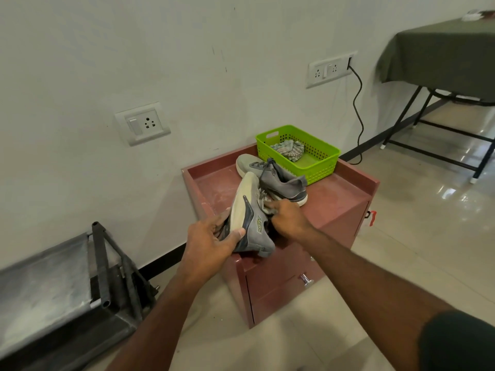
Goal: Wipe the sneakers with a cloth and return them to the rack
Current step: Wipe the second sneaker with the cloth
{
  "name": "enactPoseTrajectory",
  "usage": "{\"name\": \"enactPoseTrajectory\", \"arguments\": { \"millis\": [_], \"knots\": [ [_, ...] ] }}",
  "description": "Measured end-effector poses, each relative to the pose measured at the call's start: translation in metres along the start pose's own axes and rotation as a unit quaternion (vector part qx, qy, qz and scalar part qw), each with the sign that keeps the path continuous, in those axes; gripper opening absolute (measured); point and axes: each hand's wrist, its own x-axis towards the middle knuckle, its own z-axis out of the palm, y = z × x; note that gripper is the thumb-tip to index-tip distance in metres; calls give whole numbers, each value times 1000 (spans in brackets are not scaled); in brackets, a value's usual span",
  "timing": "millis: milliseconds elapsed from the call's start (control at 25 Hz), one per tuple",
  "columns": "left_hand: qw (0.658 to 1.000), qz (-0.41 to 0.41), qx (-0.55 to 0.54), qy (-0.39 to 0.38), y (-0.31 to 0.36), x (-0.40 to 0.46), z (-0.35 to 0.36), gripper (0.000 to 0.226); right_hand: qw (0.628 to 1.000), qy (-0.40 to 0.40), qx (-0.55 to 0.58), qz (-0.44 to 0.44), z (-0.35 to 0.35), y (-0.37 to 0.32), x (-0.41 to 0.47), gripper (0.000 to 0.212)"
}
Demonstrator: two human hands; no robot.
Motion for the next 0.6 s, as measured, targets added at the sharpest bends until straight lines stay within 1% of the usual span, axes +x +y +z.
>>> {"name": "enactPoseTrajectory", "arguments": {
  "millis": [80, 120, 160, 200, 280, 320, 360, 400, 440, 480, 520, 560, 600],
  "knots": [
    [1000, -5, -16, -2, -4, 1, -1, 53, 991, 103, 71, 48, -3, -11, 2, 58],
    [1000, -9, -24, -4, -6, 1, -2, 54, 979, 159, 120, 45, -4, -21, -1, 61],
    [1000, -11, -28, -4, -6, 2, -2, 54, 968, 192, 162, 17, -5, -30, -3, 62],
    [999, -12, -32, -4, -7, 2, -2, 55, 966, 184, 183, -27, -5, -36, -4, 61],
    [999, -11, -38, -4, -9, 3, -1, 55, 984, 78, 136, -85, 4, -33, -2, 57],
    [999, -13, -41, -4, -8, 4, -1, 54, 992, 27, 99, -79, 6, -24, -1, 56],
    [999, -17, -44, -5, -7, 3, -1, 54, 996, -3, 75, -43, 6, -13, 2, 54],
    [999, -20, -43, -6, -6, 2, -2, 54, 998, -1, 60, 0, 4, -5, 3, 52],
    [999, -18, -39, -8, -5, 2, -2, 54, 997, 32, 56, 41, -1, 0, 3, 52],
    [999, -15, -35, -10, -4, 2, -2, 53, 992, 87, 69, 63, -7, 2, 4, 54],
    [999, -12, -34, -11, -4, 2, -2, 52, 984, 138, 97, 51, -10, -2, 4, 57],
    [999, -12, -36, -9, -4, 2, -3, 52, 979, 157, 133, 9, -10, -11, 2, 59],
    [999, -13, -39, -7, -5, 2, -3, 51, 978, 135, 155, -41, -5, -22, -1, 58]
  ]
}}
